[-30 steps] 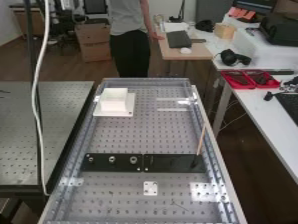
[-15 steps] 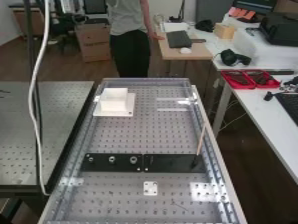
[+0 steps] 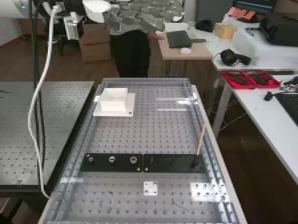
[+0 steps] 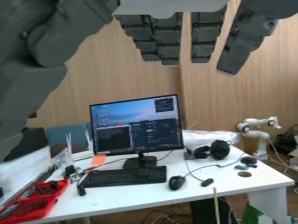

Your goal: Grab the pcb board and place it in the clear container

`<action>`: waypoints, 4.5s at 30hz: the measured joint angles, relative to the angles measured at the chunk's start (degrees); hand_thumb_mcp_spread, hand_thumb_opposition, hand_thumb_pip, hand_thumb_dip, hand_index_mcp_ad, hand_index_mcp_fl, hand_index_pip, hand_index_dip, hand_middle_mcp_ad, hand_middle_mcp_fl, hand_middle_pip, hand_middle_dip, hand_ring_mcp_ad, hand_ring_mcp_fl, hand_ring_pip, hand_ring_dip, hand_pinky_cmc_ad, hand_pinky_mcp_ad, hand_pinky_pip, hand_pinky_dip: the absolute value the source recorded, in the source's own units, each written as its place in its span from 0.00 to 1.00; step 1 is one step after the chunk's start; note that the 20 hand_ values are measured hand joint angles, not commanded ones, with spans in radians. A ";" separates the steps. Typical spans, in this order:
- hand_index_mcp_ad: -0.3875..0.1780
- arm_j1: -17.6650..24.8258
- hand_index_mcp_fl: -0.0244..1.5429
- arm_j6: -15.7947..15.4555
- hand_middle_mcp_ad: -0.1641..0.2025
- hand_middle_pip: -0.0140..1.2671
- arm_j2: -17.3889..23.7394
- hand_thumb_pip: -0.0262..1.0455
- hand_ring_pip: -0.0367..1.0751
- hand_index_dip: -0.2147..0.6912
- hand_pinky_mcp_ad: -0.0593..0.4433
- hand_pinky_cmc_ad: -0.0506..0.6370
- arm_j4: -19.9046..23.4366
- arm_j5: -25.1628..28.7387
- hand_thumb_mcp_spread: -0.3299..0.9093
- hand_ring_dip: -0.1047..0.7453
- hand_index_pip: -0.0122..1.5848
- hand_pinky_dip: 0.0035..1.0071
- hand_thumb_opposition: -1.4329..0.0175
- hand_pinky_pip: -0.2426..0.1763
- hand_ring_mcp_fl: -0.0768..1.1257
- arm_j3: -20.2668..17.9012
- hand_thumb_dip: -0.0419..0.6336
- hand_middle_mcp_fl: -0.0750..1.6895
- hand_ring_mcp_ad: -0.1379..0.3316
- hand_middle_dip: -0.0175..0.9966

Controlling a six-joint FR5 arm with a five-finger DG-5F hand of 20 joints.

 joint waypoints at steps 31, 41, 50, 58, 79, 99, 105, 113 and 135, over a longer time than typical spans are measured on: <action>0.66 -4.26 0.09 4.84 0.86 0.13 -13.12 0.62 0.11 0.32 0.62 0.58 12.67 5.97 0.55 0.14 0.51 0.47 0.43 0.28 0.06 -7.16 0.34 0.05 0.65 0.10; 0.61 -6.59 0.16 3.98 0.82 0.13 -18.37 0.67 0.11 0.26 0.60 0.58 13.46 4.39 0.57 0.14 0.82 0.47 0.40 0.28 0.06 -6.20 0.37 0.06 0.61 0.11; 0.58 -8.74 0.17 2.36 0.80 0.12 -23.12 0.67 0.11 0.26 0.59 0.58 12.20 2.59 0.57 0.14 0.91 0.46 0.39 0.28 0.06 -2.30 0.39 0.06 0.58 0.11; 0.56 -9.76 0.17 -1.30 0.80 0.13 -26.30 0.67 0.11 0.27 0.57 0.58 9.09 0.85 0.56 0.14 0.92 0.45 0.39 0.28 0.06 1.68 0.39 0.06 0.57 0.12; 0.53 -10.98 0.17 -7.46 0.75 0.12 -29.55 0.67 0.11 0.27 0.57 0.58 11.88 -1.84 0.58 0.14 0.97 0.44 0.38 0.28 0.06 2.55 0.42 0.07 0.58 0.13; 0.50 -11.51 0.16 -12.96 0.72 0.12 -30.32 0.69 0.11 0.25 0.55 0.58 14.76 -4.16 0.58 0.14 0.98 0.43 0.38 0.32 0.06 1.33 0.42 0.07 0.57 0.13; 0.50 -11.86 0.16 -13.14 0.72 0.12 -30.43 0.69 0.11 0.26 0.55 0.58 15.21 -4.20 0.58 0.14 0.98 0.42 0.38 0.32 0.06 0.99 0.42 0.07 0.57 0.13; 0.49 -11.56 0.16 -12.54 0.71 0.12 -30.79 0.69 0.11 0.25 0.53 0.58 16.95 -4.76 0.58 0.14 0.98 0.42 0.38 0.32 0.06 0.29 0.42 0.07 0.56 0.13; 0.45 -13.23 0.20 -17.41 0.72 0.12 -31.82 0.70 0.11 0.25 0.51 0.56 13.05 -10.10 0.59 0.14 0.98 0.41 0.37 0.33 0.06 3.23 0.42 0.09 0.56 0.12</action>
